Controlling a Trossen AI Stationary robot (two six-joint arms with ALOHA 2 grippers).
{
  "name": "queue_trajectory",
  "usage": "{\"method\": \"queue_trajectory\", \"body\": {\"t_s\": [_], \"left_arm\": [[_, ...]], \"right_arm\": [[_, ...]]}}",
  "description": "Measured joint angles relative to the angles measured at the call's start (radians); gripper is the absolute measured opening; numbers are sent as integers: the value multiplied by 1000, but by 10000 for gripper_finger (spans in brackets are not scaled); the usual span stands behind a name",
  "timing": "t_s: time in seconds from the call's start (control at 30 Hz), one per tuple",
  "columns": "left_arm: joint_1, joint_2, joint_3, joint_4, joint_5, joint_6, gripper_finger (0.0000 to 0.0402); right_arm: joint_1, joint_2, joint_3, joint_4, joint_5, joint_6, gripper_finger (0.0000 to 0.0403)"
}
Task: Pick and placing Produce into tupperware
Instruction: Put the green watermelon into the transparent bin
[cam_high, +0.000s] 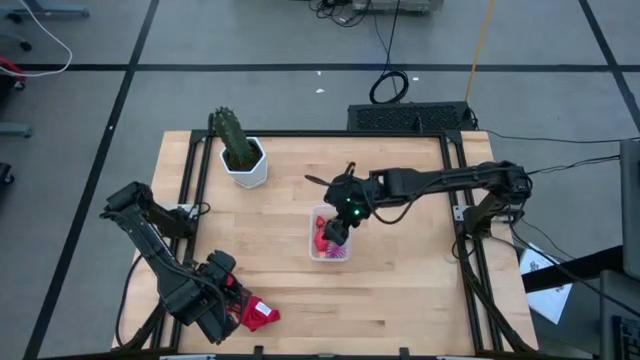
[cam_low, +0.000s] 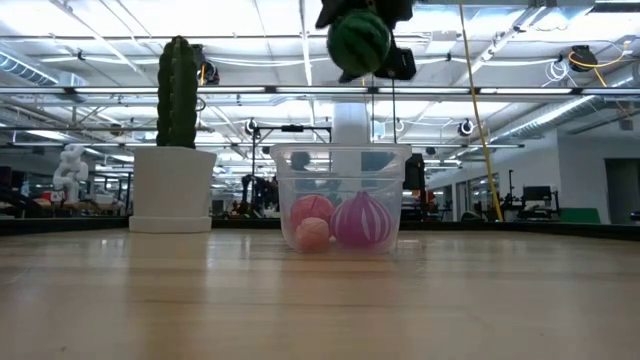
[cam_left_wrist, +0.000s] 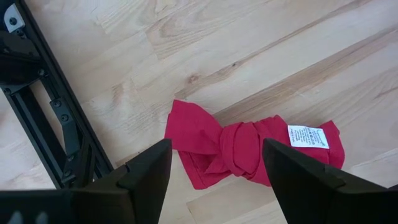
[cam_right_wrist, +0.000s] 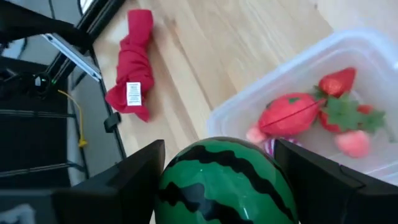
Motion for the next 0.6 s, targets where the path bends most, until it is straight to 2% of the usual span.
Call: {"method": "queue_trajectory", "body": {"t_s": [0.27,0.5,0.6], "left_arm": [[0,0,0,0,0,0,253],[0,0,0,2,1,-4,253],[0,-1,0,1,1,-10,253]], "right_arm": [[9,31,271,-164,116,-173,283],[15,223,528,-428,120,-273,283],[16,308,583,-524,119,-304,283]]}}
